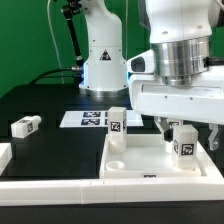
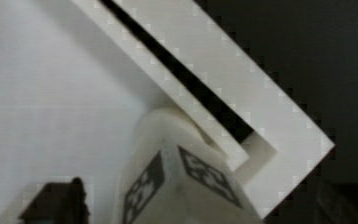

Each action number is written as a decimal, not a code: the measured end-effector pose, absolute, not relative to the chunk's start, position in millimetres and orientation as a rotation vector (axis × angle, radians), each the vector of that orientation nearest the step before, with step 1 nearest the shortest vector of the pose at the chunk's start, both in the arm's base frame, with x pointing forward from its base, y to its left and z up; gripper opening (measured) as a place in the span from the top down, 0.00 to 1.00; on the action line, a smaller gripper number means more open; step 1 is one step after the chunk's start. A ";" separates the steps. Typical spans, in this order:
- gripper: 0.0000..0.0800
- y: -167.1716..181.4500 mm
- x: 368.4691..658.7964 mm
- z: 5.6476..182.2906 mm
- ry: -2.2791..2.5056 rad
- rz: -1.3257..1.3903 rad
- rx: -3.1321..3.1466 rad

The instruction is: Assemble square table

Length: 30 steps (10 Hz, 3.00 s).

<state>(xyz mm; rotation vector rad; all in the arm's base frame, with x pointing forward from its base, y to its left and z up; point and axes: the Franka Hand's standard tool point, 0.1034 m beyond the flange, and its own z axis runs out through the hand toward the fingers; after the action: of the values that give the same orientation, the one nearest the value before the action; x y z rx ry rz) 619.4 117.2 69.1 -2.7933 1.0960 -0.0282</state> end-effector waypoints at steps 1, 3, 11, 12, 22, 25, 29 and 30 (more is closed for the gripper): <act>0.19 115.9 619.6 68.9 0.974 -0.038 -2.840; 0.19 103.8 624.0 70.4 0.485 -0.091 -3.018; 0.64 105.6 626.4 70.8 0.666 -0.114 -2.993; 0.64 106.1 626.2 70.4 0.771 -0.109 -2.965; 0.36 104.3 624.9 66.9 1.928 0.048 -2.219; 0.20 117.9 624.9 69.1 1.180 -0.028 -2.721; 0.19 120.4 627.6 71.8 0.474 -0.101 -2.980; 0.19 121.2 627.9 72.6 0.365 -0.102 -3.001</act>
Offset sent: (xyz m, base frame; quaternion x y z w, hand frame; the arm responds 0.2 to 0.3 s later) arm 0.0130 0.0082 0.0110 -0.0166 0.0450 -0.4634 0.8848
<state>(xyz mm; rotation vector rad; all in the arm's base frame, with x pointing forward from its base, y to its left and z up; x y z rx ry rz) 627.9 121.2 72.6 -3.0015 0.3648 -0.1023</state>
